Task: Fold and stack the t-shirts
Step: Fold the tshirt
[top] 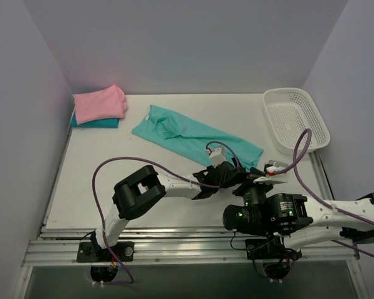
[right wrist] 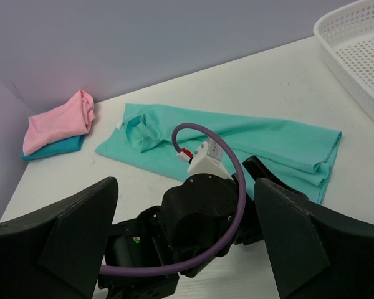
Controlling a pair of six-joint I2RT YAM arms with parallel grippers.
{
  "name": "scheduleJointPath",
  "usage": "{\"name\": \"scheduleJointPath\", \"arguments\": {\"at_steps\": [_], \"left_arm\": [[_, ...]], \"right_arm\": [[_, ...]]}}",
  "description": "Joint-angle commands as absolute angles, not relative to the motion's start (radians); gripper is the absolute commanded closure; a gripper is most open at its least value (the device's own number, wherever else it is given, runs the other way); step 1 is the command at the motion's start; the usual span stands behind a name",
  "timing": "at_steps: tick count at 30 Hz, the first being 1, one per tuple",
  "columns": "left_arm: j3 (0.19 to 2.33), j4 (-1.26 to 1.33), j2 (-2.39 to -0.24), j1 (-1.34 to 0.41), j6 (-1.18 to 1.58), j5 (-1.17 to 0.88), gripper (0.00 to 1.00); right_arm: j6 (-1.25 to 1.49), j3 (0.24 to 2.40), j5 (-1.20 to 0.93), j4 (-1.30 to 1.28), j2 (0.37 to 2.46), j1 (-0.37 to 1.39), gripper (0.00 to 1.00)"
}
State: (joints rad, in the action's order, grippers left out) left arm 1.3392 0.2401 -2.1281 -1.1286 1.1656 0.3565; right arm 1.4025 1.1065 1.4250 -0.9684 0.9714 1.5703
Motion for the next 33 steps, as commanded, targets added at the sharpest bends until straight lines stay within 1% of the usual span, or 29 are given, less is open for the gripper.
{"name": "scheduleJointPath", "arguments": {"at_steps": [1, 4, 5, 7, 8, 9, 11, 12, 14, 15, 18, 19, 22, 24, 25, 28, 32, 33], "left_arm": [[1.400, 0.265, -2.161, -1.127, 1.223, 0.420, 0.00], [1.431, 0.250, -2.201, -1.127, 1.230, 0.422, 0.00], [1.446, 0.250, -2.221, -1.127, 1.230, 0.419, 0.06], [1.460, 0.239, -2.238, -1.127, 1.232, 0.416, 0.09], [1.466, 0.241, -2.252, -1.126, 1.230, 0.410, 0.12], [1.479, 0.238, -2.259, -1.123, 1.230, 0.408, 0.21], [1.491, 0.229, -2.279, -1.121, 1.230, 0.399, 0.32], [1.499, 0.227, -2.284, -1.118, 1.230, 0.397, 0.40], [1.503, 0.222, -2.298, -1.115, 1.233, 0.387, 0.48], [1.505, 0.222, -2.302, -1.114, 1.236, 0.384, 0.57], [1.506, 0.219, -2.312, -1.109, 1.238, 0.370, 0.68], [1.505, 0.219, -2.312, -1.106, 1.236, 0.368, 0.73], [1.499, 0.222, -2.312, -1.101, 1.224, 0.370, 0.85], [1.493, 0.229, -2.310, -1.095, 1.215, 0.364, 0.89], [1.480, 0.235, -2.307, -1.088, 1.210, 0.356, 0.94], [1.441, 0.262, -2.290, -1.074, 1.190, 0.338, 0.98], [1.310, 0.305, -2.229, -1.040, 1.169, 0.311, 0.98], [1.231, 0.327, -2.209, -1.037, 1.169, 0.314, 0.98]], "right_arm": [[1.428, 1.095, 1.471, -1.019, 0.943, 1.562, 0.14], [1.428, 1.094, 1.471, -1.019, 0.940, 1.563, 0.14], [1.428, 1.094, 1.470, -1.020, 0.940, 1.563, 0.14], [1.430, 1.092, 1.468, -1.022, 0.942, 1.562, 0.14], [1.430, 1.094, 1.468, -1.022, 0.942, 1.563, 0.14], [1.430, 1.094, 1.468, -1.022, 0.942, 1.562, 0.14], [1.430, 1.094, 1.465, -1.020, 0.940, 1.563, 0.15], [1.430, 1.094, 1.465, -1.022, 0.939, 1.563, 0.15], [1.430, 1.092, 1.463, -1.022, 0.939, 1.565, 0.15], [1.430, 1.092, 1.463, -1.022, 0.939, 1.563, 0.15], [1.430, 1.092, 1.463, -1.019, 0.936, 1.565, 0.15], [1.428, 1.092, 1.463, -1.020, 0.934, 1.565, 0.15], [1.428, 1.092, 1.465, -1.019, 0.936, 1.565, 0.15], [1.428, 1.094, 1.463, -1.020, 0.934, 1.565, 0.15], [1.425, 1.092, 1.465, -1.020, 0.934, 1.565, 0.15], [1.422, 1.094, 1.465, -1.022, 0.931, 1.563, 0.16], [1.420, 1.088, 1.466, -1.020, 0.927, 1.563, 0.15], [1.420, 1.088, 1.466, -1.019, 0.927, 1.563, 0.16]]}}
